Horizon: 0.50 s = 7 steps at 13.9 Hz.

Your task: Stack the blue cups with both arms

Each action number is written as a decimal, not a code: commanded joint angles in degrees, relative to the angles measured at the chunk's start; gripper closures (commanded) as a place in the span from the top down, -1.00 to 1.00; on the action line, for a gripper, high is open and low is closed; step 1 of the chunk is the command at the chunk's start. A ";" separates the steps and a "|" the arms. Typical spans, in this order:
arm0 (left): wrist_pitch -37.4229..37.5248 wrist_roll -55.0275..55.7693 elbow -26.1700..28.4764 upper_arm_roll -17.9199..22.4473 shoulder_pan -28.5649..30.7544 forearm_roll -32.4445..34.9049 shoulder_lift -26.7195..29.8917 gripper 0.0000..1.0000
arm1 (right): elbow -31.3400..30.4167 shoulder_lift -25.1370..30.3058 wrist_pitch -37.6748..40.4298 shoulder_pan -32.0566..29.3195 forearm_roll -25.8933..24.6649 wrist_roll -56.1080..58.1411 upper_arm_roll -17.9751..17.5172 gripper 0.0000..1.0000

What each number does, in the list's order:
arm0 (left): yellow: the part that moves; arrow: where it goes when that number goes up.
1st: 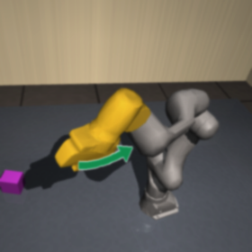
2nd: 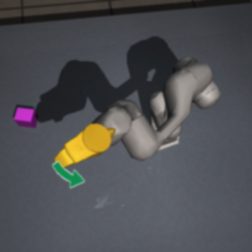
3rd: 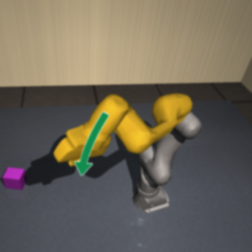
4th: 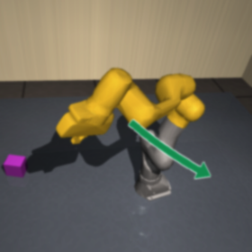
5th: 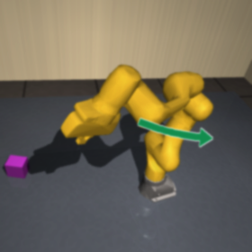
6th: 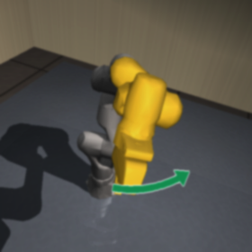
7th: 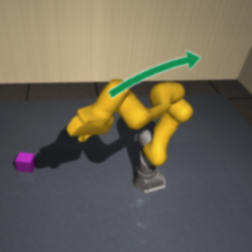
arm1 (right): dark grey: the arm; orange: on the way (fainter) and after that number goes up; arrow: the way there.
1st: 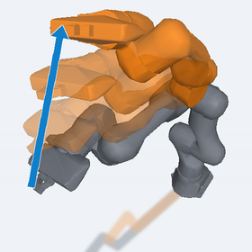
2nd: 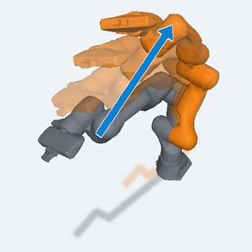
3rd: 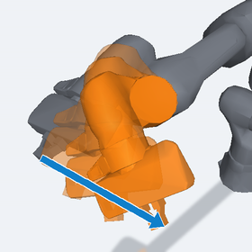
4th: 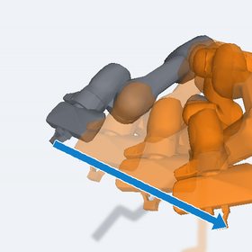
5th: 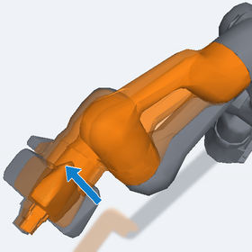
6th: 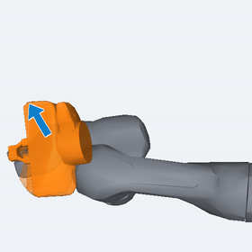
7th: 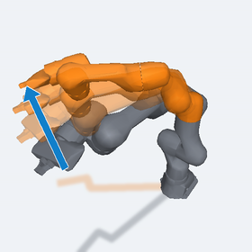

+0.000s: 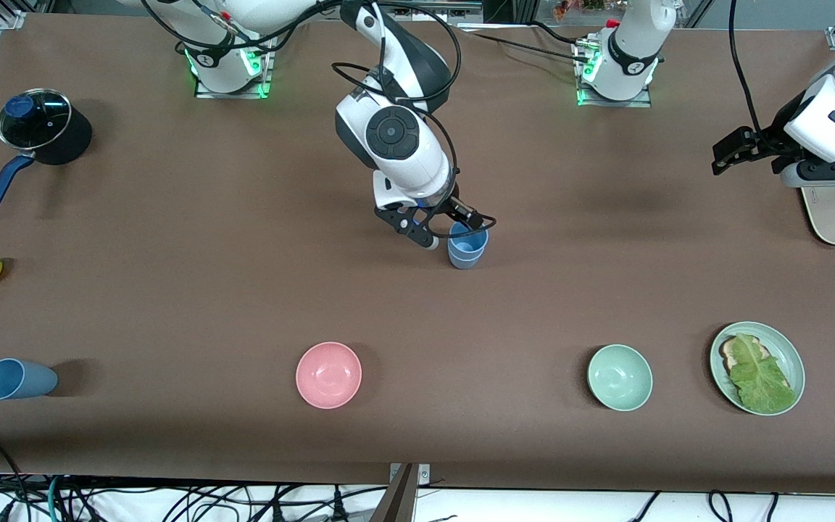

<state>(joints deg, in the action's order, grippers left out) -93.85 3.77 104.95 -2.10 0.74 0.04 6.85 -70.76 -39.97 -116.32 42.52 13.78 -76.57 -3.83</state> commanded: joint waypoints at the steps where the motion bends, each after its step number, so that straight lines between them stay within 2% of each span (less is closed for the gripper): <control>1: 1.04 -1.48 -0.80 0.08 0.40 -1.44 -0.08 1.00 | 1.15 2.87 8.70 -3.65 0.28 6.04 -0.12 1.00; 5: 0.95 -1.31 -0.80 -0.27 0.31 -1.44 -0.17 1.00 | 0.71 6.39 23.90 -9.46 -0.16 23.18 0.84 1.00; 7: 0.95 -1.40 -0.80 -0.27 0.31 -1.44 -0.17 1.00 | 0.18 7.88 28.58 -9.64 -0.42 31.27 5.66 1.00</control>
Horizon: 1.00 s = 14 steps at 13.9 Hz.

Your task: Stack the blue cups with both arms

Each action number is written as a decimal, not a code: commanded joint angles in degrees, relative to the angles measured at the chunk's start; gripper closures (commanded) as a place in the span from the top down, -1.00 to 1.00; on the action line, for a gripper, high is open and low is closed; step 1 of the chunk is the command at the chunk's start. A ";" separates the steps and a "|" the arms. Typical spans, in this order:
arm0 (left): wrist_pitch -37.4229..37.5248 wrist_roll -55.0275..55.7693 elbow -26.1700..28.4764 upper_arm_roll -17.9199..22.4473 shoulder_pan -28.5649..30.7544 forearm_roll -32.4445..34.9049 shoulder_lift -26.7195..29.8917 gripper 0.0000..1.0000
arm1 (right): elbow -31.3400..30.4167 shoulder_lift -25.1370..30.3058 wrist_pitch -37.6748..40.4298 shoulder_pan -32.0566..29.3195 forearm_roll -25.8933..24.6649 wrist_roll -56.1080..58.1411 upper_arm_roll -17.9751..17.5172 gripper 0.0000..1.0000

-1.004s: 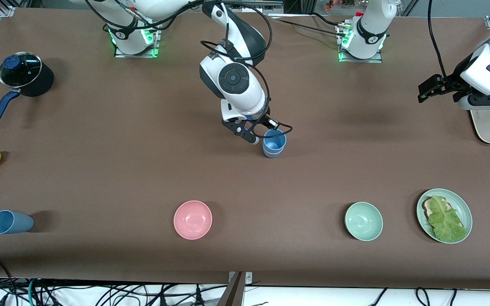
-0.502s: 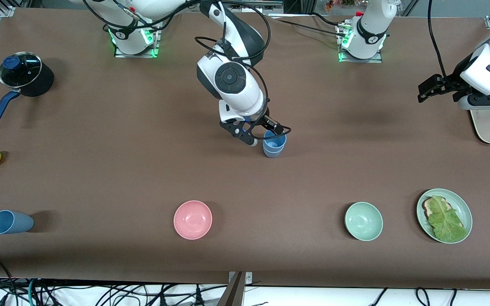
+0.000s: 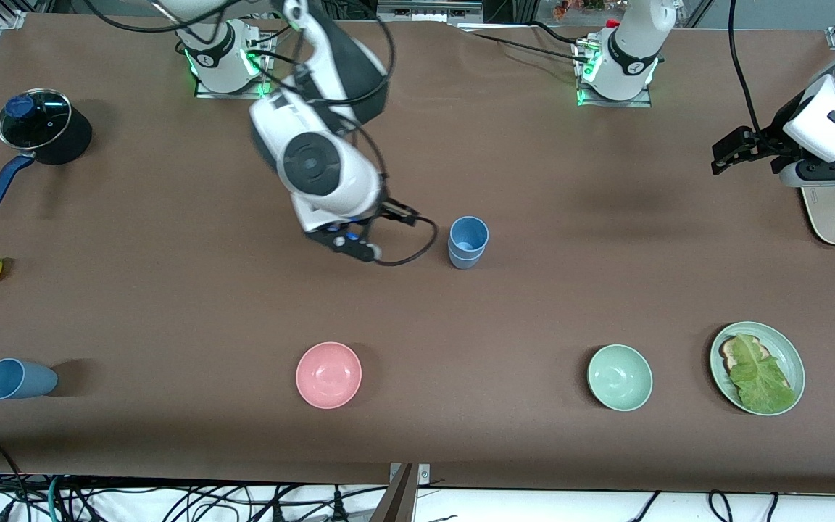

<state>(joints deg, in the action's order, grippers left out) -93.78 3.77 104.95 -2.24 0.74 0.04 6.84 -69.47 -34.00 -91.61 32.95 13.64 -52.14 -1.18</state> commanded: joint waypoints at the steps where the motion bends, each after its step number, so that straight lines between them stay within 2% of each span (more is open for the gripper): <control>1: 0.88 -1.39 -0.80 -0.13 0.31 -1.44 -0.16 1.00 | -1.45 2.44 5.20 -0.08 -0.10 10.88 5.20 1.00; 5: 0.97 -1.39 -0.80 -0.13 0.31 -1.35 -0.16 1.00 | -1.89 3.15 9.34 -0.34 -0.28 20.57 11.19 1.00; 7: 0.97 -1.40 -0.89 -0.13 0.31 -1.35 -0.16 1.00 | -2.94 3.94 10.14 -2.35 -0.80 23.48 11.55 1.00; 8: 0.88 -1.48 -1.24 -0.13 0.22 -1.35 -0.25 1.00 | -5.47 5.86 9.44 -4.02 -1.07 24.28 11.38 1.00; 10: 1.14 -1.13 -3.95 -0.13 0.05 -1.35 -2.35 1.00 | -13.37 10.77 5.24 -7.53 -3.25 24.99 9.81 1.00; 12: 2.54 -1.22 -6.67 -0.13 -0.22 -1.27 -3.85 1.00 | -20.58 15.52 2.06 -13.76 -8.69 25.86 5.69 1.00; 14: 2.81 -1.91 -7.39 -0.31 -0.74 -1.27 -4.65 1.00 | -24.82 19.39 0.38 -19.21 -14.14 29.19 1.20 1.00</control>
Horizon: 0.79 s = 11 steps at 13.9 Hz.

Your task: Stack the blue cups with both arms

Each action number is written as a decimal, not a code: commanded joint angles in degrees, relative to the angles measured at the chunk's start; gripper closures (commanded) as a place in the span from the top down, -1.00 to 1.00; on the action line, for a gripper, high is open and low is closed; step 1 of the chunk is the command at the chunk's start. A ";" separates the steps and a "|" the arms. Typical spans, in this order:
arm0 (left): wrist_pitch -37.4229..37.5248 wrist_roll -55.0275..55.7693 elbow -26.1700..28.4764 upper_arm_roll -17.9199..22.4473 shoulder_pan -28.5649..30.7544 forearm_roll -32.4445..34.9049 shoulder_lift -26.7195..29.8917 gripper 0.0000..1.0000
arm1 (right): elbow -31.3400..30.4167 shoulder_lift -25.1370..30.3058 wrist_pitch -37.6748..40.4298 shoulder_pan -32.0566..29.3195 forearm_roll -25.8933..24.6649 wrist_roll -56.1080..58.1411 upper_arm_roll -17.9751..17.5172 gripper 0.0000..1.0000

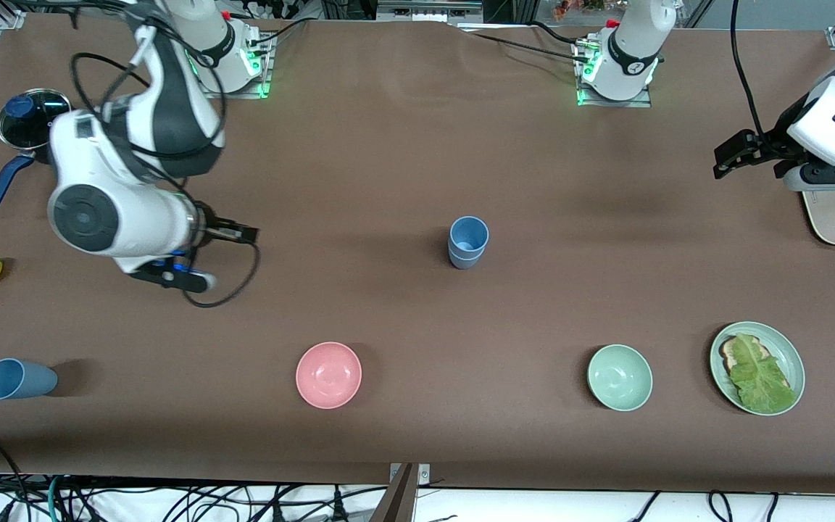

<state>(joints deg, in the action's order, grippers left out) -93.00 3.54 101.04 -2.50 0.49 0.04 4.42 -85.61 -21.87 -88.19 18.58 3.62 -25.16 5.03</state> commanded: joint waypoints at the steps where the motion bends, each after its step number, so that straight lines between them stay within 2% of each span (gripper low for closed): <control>1: 1.95 -2.91 -3.39 -0.14 -0.49 -1.27 -2.22 1.00 | -10.44 9.28 -3.30 -7.91 -5.98 2.48 -7.03 1.00; 3: 1.16 -7.91 -3.39 -0.23 -0.67 -1.27 -2.31 1.00 | -15.44 15.33 -5.83 -11.62 -6.52 2.57 -8.54 1.00; 5: 0.63 -7.24 -3.48 -0.23 -2.16 -1.35 -2.40 1.00 | -19.85 21.31 -8.92 -15.30 -6.44 4.83 -10.64 1.00; 7: 0.63 -6.35 -3.48 -0.23 -2.86 -1.35 -2.40 1.00 | -19.77 23.70 -8.58 -17.78 -6.35 10.98 -11.53 1.00; 11: -0.07 -5.65 -3.57 -1.19 -3.75 -1.26 -2.48 1.00 | -18.90 26.34 -6.57 -20.33 -4.60 12.33 -11.27 1.00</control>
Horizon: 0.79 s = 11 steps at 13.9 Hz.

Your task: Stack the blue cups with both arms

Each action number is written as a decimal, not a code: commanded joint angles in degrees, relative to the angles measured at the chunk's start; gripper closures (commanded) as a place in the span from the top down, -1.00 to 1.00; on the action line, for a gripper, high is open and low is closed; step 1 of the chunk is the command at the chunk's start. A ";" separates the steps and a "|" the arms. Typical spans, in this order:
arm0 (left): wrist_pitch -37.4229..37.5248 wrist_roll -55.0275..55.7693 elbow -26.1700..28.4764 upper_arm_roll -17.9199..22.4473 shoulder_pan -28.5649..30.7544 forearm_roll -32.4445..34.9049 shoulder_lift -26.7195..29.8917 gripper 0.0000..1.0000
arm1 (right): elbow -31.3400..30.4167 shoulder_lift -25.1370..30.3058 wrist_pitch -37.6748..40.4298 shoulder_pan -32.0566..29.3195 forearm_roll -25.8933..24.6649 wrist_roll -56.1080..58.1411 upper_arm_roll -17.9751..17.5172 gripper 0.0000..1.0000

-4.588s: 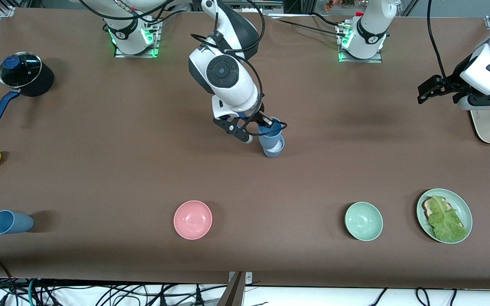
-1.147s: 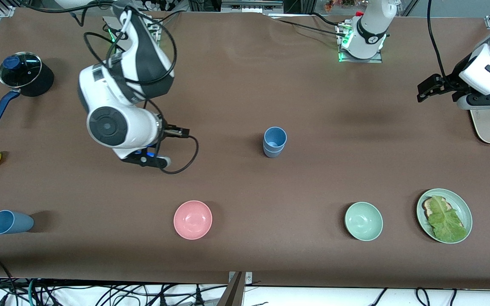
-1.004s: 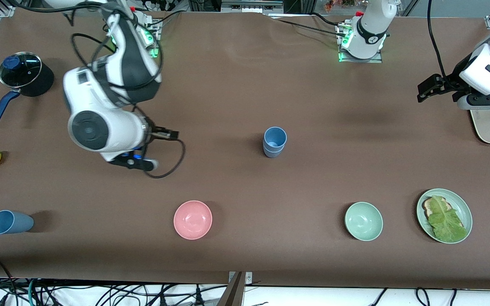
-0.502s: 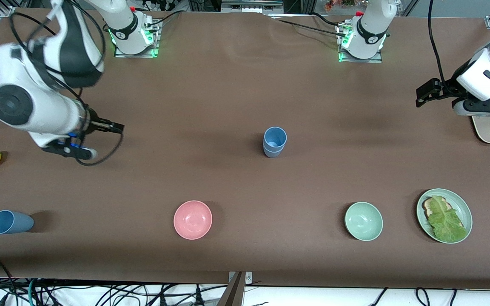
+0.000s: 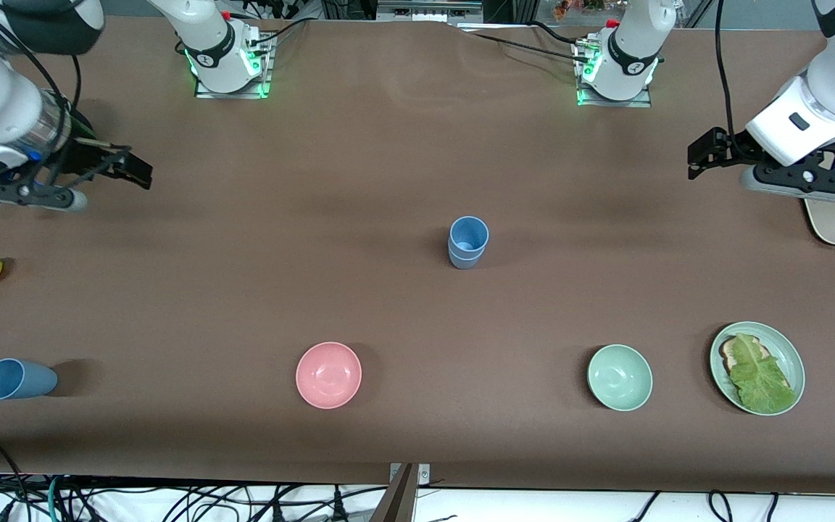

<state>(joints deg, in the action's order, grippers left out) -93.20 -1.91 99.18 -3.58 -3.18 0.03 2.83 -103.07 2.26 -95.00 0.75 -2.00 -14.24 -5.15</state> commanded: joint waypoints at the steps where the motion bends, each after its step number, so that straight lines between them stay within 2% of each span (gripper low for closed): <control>1: 0.12 0.23 -1.71 -0.11 -0.07 -1.35 -0.89 1.00 | -1.26 2.75 1.56 -3.12 1.30 1.58 -0.66 1.00; 6: 0.29 3.91 -2.32 -0.11 -0.07 -1.35 -0.89 1.00 | 2.08 1.70 3.60 -3.21 1.39 8.61 2.24 1.00; 11: 0.38 3.49 -2.41 -0.11 -0.07 -1.26 -1.07 1.00 | 2.52 -0.67 2.72 -2.07 2.52 8.26 2.42 1.00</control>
<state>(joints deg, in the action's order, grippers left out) -93.40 1.08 98.45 -3.76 -3.29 0.03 2.72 -102.05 2.87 -92.74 -1.72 -1.24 -6.65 -2.71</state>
